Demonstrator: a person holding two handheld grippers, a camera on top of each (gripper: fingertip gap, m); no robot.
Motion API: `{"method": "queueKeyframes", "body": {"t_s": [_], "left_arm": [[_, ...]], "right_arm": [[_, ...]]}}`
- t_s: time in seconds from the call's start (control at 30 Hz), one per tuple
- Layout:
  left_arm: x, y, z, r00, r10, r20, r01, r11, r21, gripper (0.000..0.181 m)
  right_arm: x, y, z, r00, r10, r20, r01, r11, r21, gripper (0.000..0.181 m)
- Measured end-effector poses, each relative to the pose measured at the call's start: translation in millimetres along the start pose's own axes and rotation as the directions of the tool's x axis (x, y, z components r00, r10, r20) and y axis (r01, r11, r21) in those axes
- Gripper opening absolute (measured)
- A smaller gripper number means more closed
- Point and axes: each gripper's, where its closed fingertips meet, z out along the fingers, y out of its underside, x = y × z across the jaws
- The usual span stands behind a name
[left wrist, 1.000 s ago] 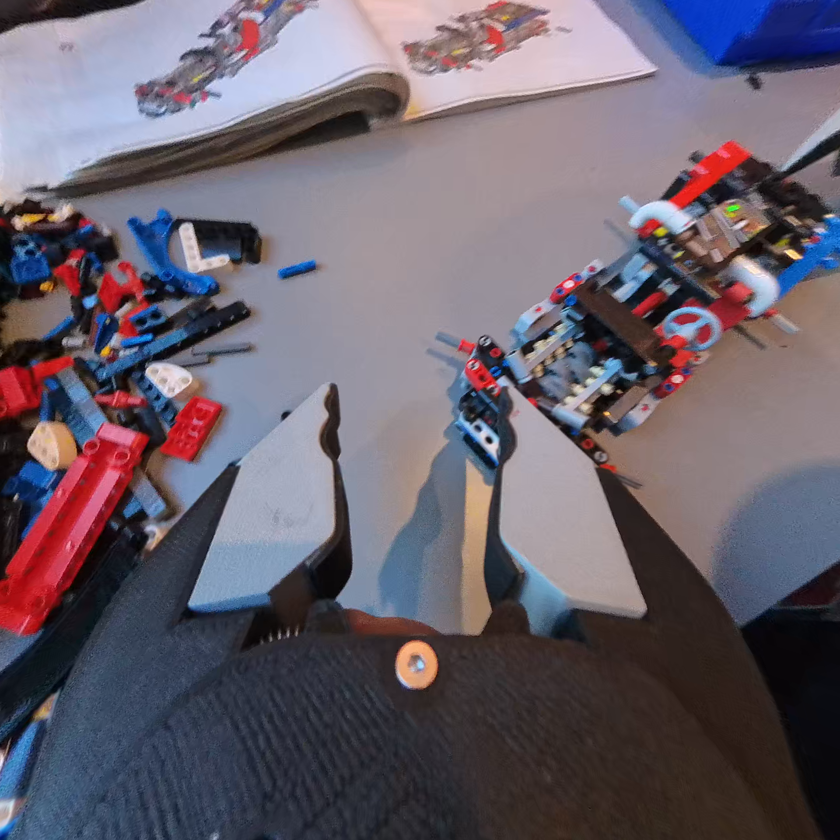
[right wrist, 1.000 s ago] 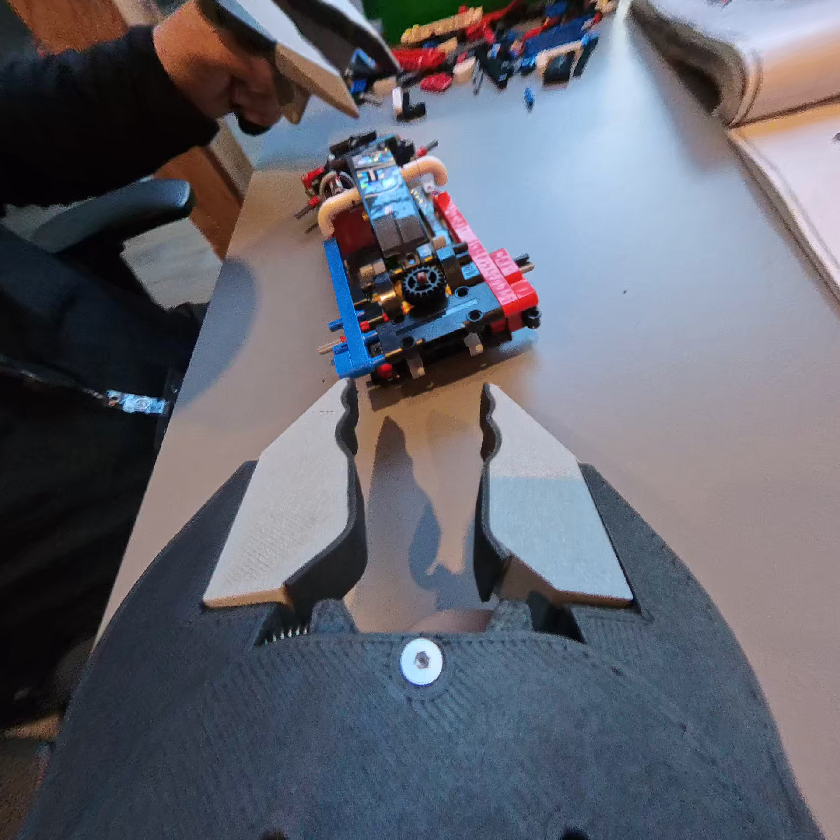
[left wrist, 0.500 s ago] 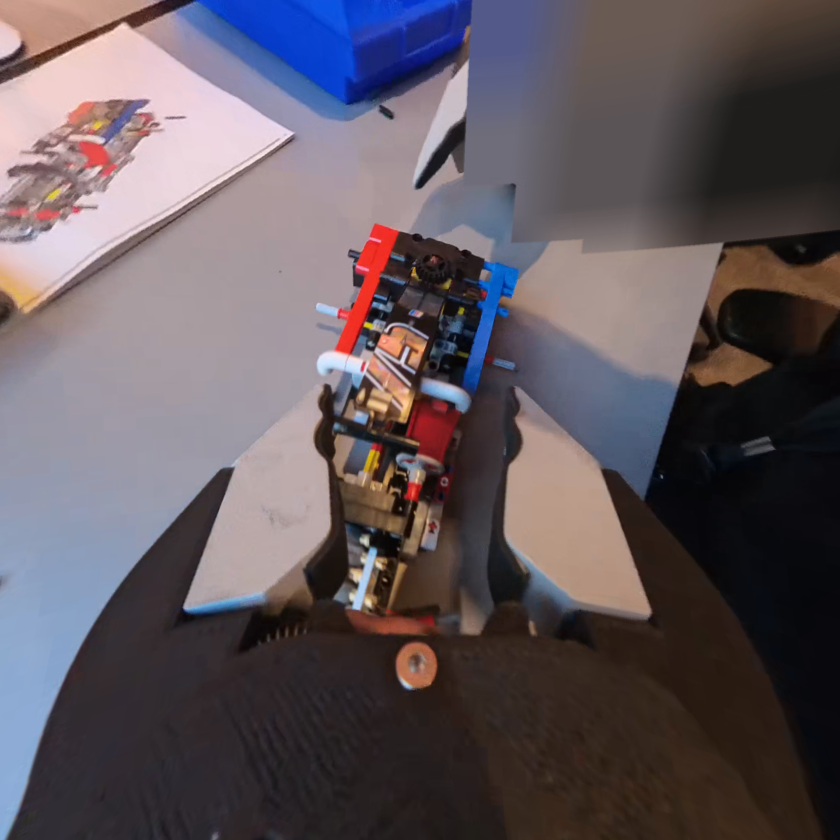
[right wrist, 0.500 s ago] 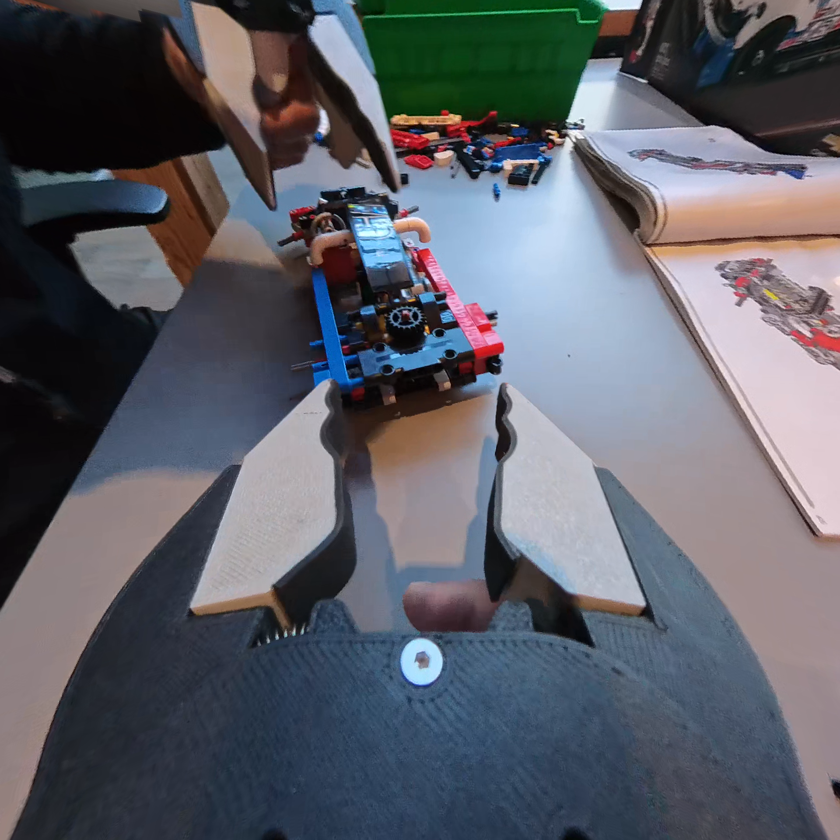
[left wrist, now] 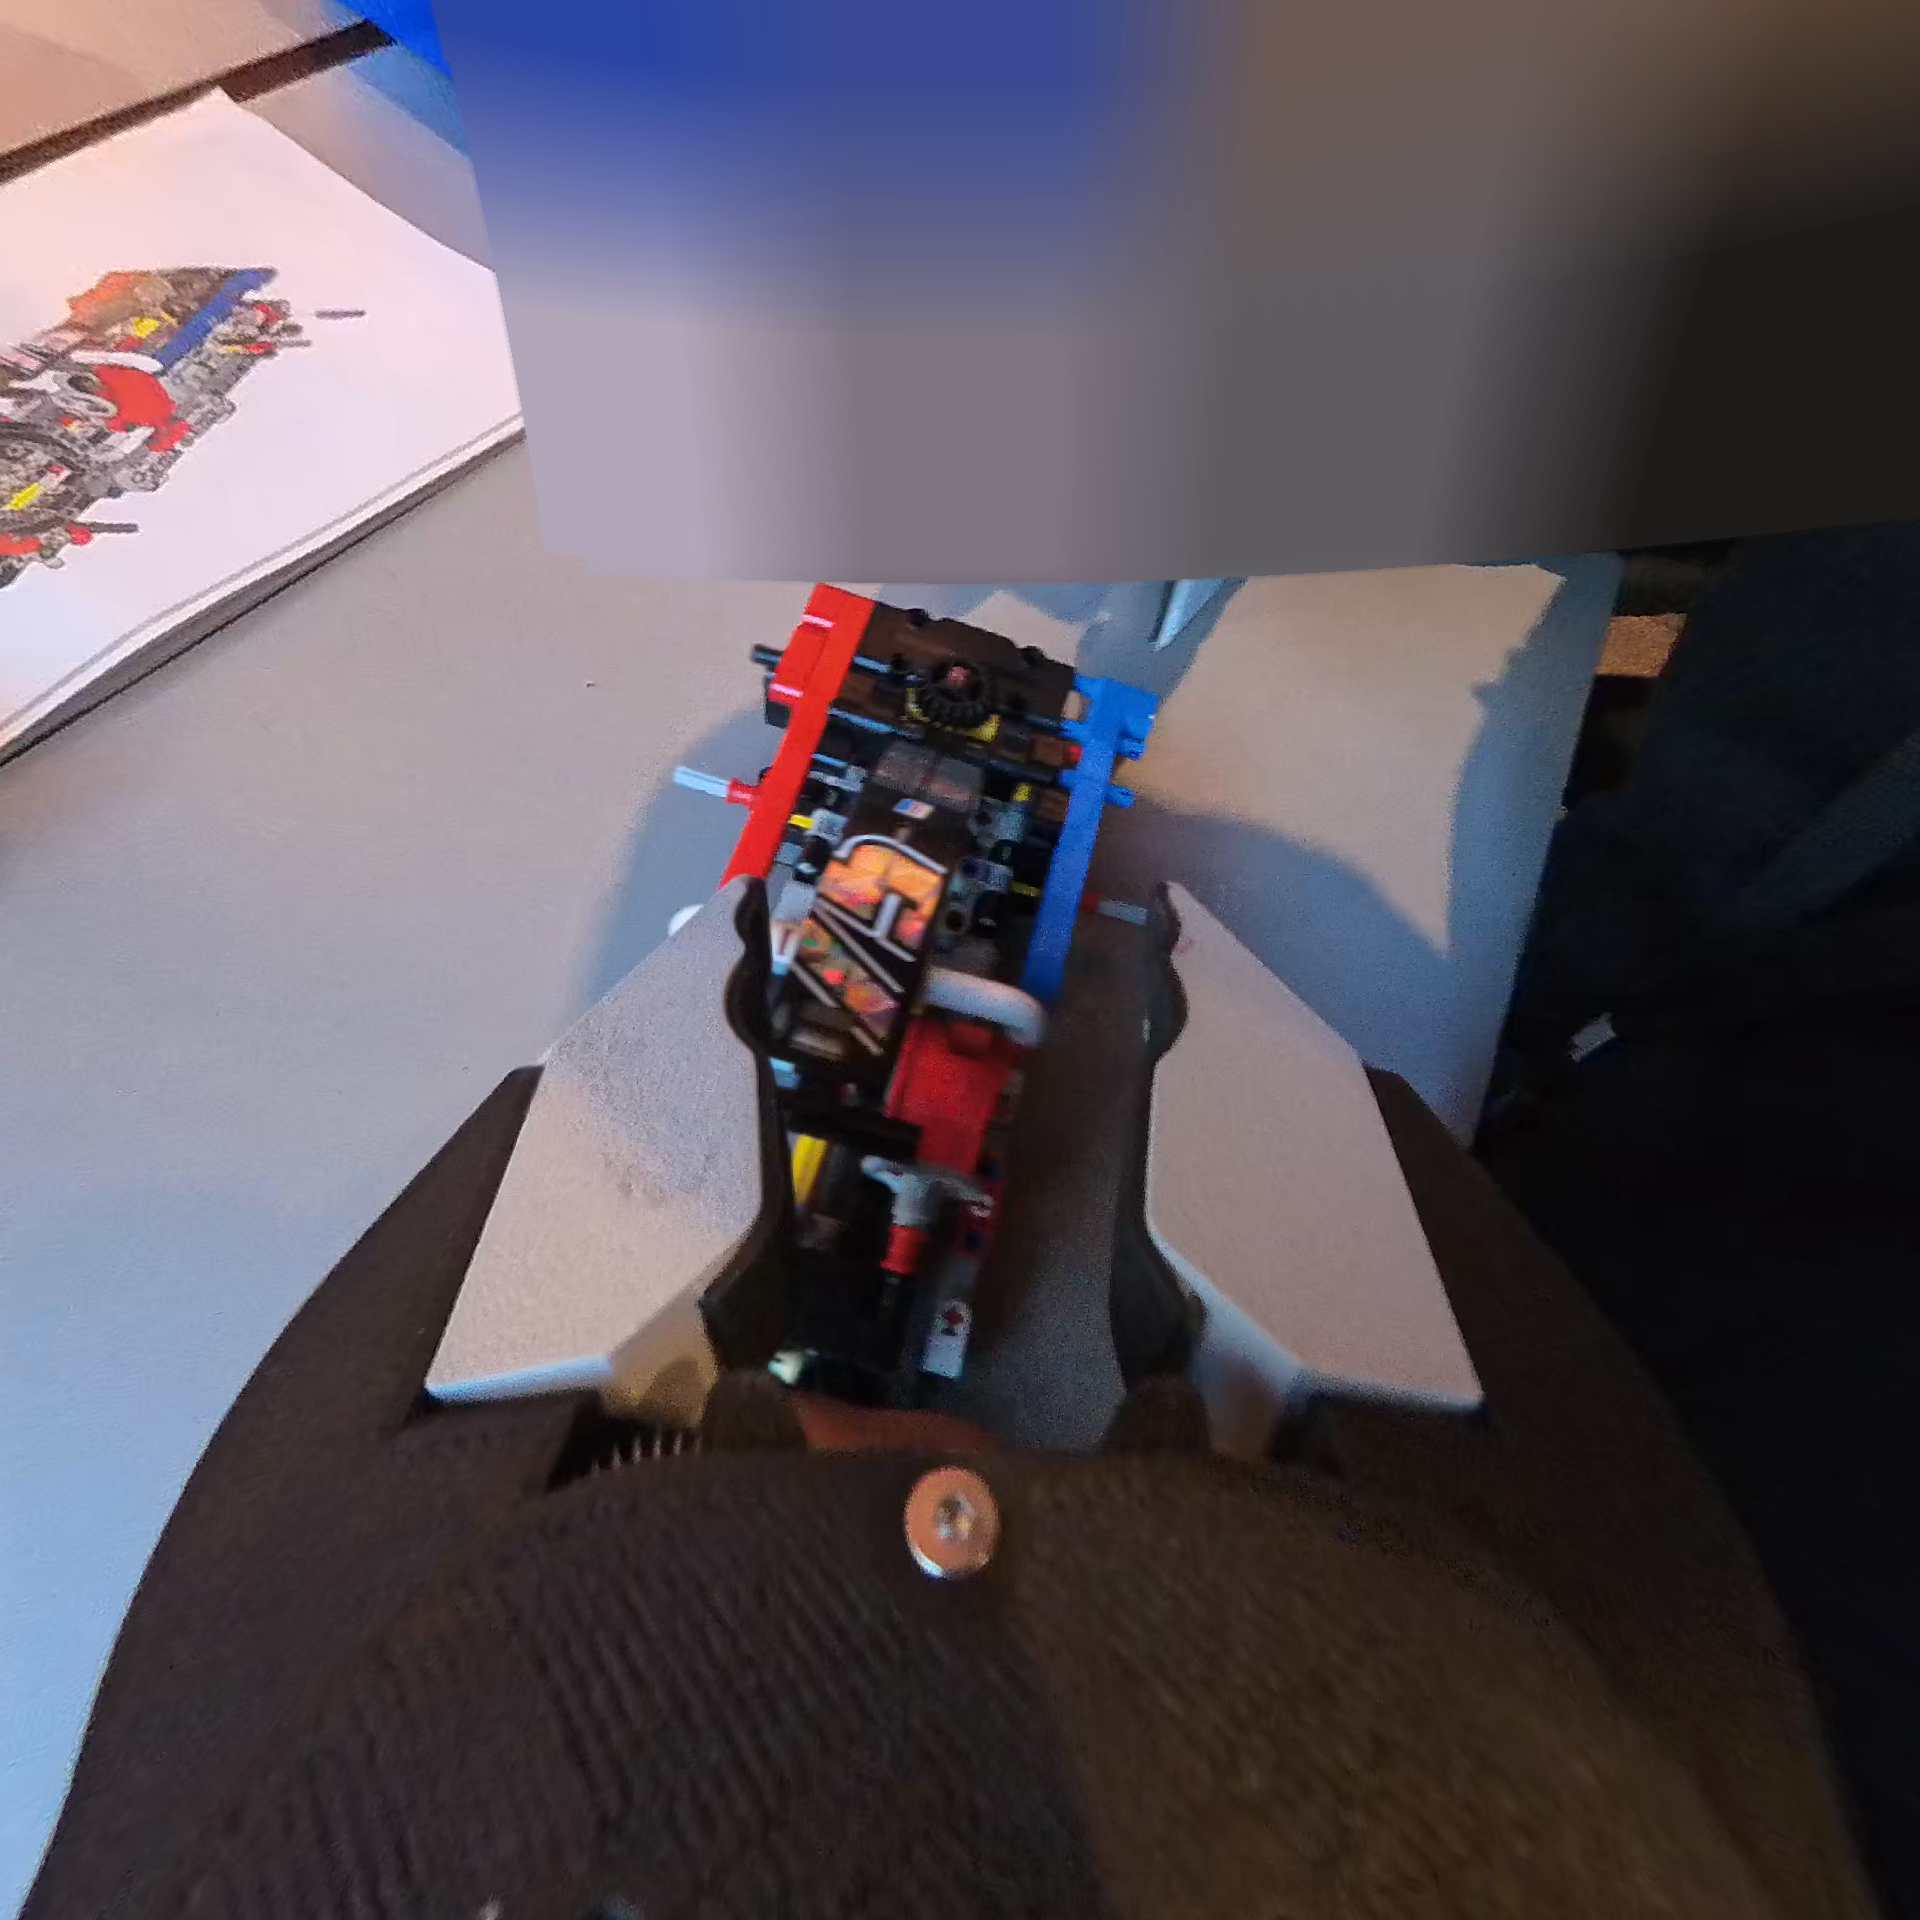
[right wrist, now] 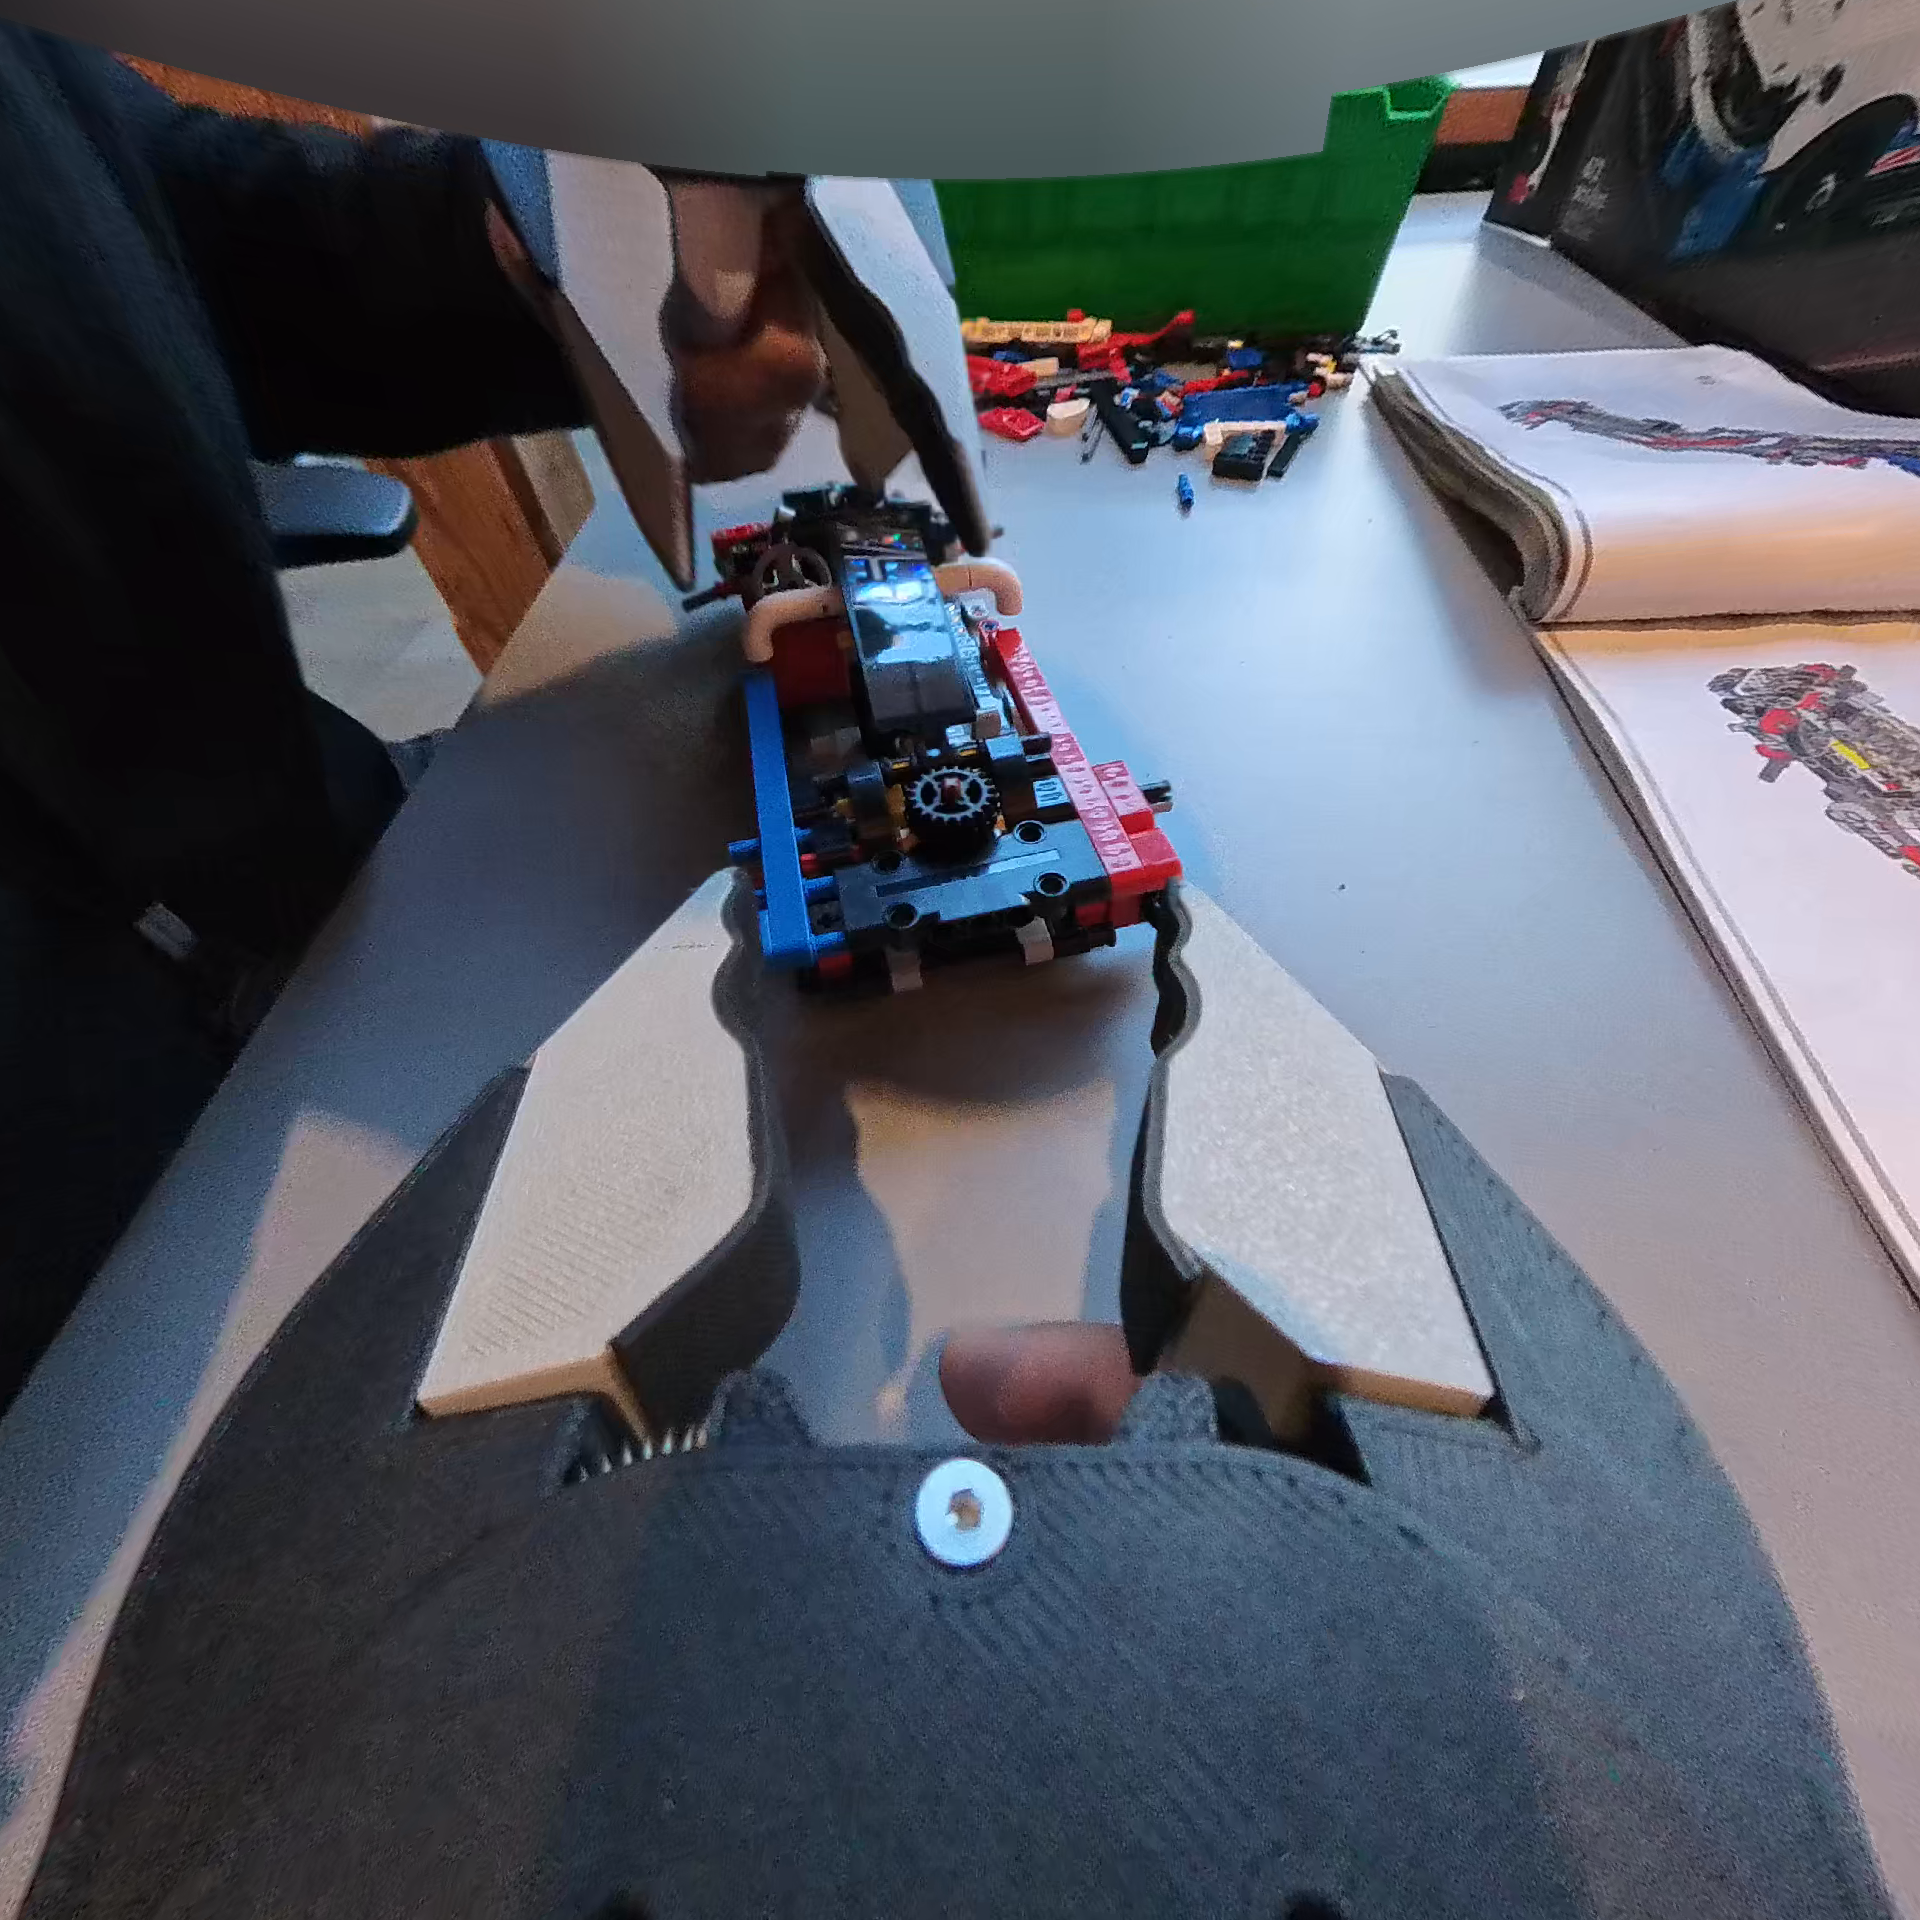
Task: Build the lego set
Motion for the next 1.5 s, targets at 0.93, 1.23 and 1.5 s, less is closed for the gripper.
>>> {"method": "queueKeyframes", "body": {"t_s": [0.93,1.23,1.5], "left_arm": [[16.0,31.0,51.6,0.833,0.374,0.409,-0.184,0.883,-0.432,0.023],[14.8,30.3,49.7,0.877,0.299,0.375,-0.143,0.909,-0.392,0.011],[15.9,31.0,48.7,0.909,0.248,0.336,-0.105,0.914,-0.392,0.010]], "right_arm": [[-1.4,23.3,32.8,0.965,-0.143,0.220,0.188,0.961,-0.202,0.117],[-3.4,25.4,33.0,0.959,-0.206,0.193,0.245,0.947,-0.206,0.109],[-3.4,24.8,34.5,0.959,-0.198,0.203,0.239,0.948,-0.208,0.109]]}}
